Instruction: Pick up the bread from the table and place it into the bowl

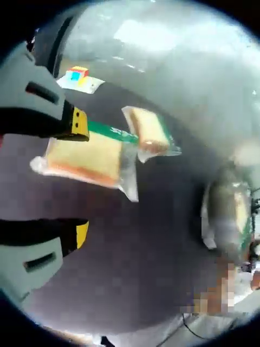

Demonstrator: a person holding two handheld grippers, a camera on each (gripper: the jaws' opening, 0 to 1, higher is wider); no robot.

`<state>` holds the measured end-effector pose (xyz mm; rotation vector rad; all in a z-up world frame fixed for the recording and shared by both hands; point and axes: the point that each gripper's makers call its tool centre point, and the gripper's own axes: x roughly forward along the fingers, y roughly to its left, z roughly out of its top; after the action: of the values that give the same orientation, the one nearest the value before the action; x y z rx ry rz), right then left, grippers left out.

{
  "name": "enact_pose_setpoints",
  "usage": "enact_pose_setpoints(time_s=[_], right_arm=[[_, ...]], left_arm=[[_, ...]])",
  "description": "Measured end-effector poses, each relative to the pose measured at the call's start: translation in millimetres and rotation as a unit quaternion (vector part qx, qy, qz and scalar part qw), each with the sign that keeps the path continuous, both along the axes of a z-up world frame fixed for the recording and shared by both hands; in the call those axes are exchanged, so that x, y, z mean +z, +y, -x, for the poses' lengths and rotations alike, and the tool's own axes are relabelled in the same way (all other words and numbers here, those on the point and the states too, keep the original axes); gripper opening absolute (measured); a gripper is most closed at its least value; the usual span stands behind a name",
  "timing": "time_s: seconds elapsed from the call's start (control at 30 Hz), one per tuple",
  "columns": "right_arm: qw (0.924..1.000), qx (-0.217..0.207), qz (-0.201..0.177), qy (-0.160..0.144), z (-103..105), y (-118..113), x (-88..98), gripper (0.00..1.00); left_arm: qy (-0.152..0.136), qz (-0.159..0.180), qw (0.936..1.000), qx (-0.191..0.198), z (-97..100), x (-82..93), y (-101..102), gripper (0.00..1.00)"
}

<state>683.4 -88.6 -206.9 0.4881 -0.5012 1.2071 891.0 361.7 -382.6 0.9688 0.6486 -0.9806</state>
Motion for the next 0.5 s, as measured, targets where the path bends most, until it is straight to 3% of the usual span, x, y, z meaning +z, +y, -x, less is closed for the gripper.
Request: enact_pose_setpoints(time_s=[0.07, 0.23, 0.27, 0.37, 0.5], right_arm=[[1.0000, -0.003, 0.004, 0.005, -2.4, 0.2, -2.3, 0.34], [0.9995, -0.019, 0.024, 0.011, -10.1, 4.2, -10.0, 0.34], [0.9993, -0.019, 0.028, 0.012, -10.9, 5.8, -11.2, 0.34], [0.9989, -0.017, 0.037, 0.020, -14.8, 9.8, -15.8, 0.34], [0.9981, -0.023, 0.047, 0.031, -20.7, 14.3, -21.9, 0.33]], left_arm=[[0.010, -0.016, 0.9998, 0.004, -11.4, -6.1, 1.5, 0.50], [0.016, -0.011, 0.9998, -0.010, -34.6, 0.8, -5.3, 0.58], [0.022, -0.019, 0.9994, -0.016, -37.2, -0.3, -5.4, 0.60], [0.077, -0.070, 0.9941, -0.030, -29.1, -17.4, -0.5, 0.69], [0.092, -0.092, 0.9911, -0.031, -39.4, -28.5, -5.3, 0.74]])
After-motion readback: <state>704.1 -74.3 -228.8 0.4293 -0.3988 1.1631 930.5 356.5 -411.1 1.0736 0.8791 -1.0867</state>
